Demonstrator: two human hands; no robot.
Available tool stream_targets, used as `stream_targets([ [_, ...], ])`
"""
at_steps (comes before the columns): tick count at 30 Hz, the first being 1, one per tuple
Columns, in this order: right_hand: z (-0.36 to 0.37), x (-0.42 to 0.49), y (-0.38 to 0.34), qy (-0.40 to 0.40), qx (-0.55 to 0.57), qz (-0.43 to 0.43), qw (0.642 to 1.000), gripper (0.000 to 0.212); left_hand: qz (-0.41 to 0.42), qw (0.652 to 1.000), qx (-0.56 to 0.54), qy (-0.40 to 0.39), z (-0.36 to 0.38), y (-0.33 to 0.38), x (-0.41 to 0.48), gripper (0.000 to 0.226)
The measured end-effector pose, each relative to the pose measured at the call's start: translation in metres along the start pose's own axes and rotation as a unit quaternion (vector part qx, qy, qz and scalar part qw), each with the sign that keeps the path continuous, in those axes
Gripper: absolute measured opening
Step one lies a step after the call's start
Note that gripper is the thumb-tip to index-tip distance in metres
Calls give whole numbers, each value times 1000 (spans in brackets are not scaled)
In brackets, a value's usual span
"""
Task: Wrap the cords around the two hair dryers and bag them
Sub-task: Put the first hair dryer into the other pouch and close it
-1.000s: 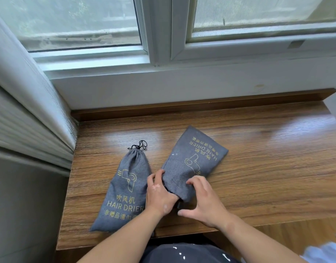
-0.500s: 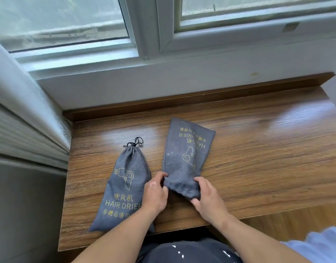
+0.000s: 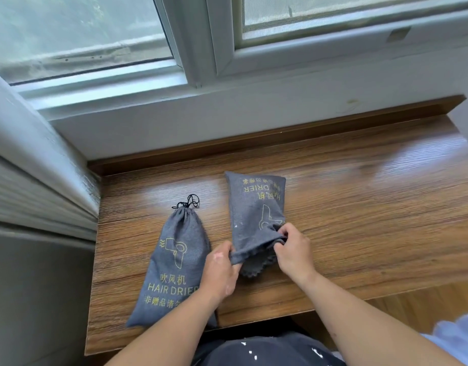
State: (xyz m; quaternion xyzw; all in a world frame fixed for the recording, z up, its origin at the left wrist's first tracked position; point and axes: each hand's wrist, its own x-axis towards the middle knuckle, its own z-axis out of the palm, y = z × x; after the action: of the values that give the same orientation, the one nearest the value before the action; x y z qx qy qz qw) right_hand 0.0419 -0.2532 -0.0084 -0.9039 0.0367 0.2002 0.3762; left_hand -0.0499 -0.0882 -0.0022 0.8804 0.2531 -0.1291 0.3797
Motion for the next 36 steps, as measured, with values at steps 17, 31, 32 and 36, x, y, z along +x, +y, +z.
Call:
stream_targets([
  [17, -41, -28, 42, -215, -9, 72, 974, 11, 127, 969, 168, -132, -43, -38, -6, 32],
  [31, -121, -39, -40, -157, -109, -152, 970, 29, 171, 974, -77, -124, -111, 39, -17, 43],
  [32, -126, -39, -51, -144, -104, -184, 967, 26, 191, 972, -82, -109, -116, 50, -18, 41],
  [36, -147, -43, -97, -137, -12, -279, 950, 20, 254, 963, -77, -41, -142, 90, -20, 40],
])
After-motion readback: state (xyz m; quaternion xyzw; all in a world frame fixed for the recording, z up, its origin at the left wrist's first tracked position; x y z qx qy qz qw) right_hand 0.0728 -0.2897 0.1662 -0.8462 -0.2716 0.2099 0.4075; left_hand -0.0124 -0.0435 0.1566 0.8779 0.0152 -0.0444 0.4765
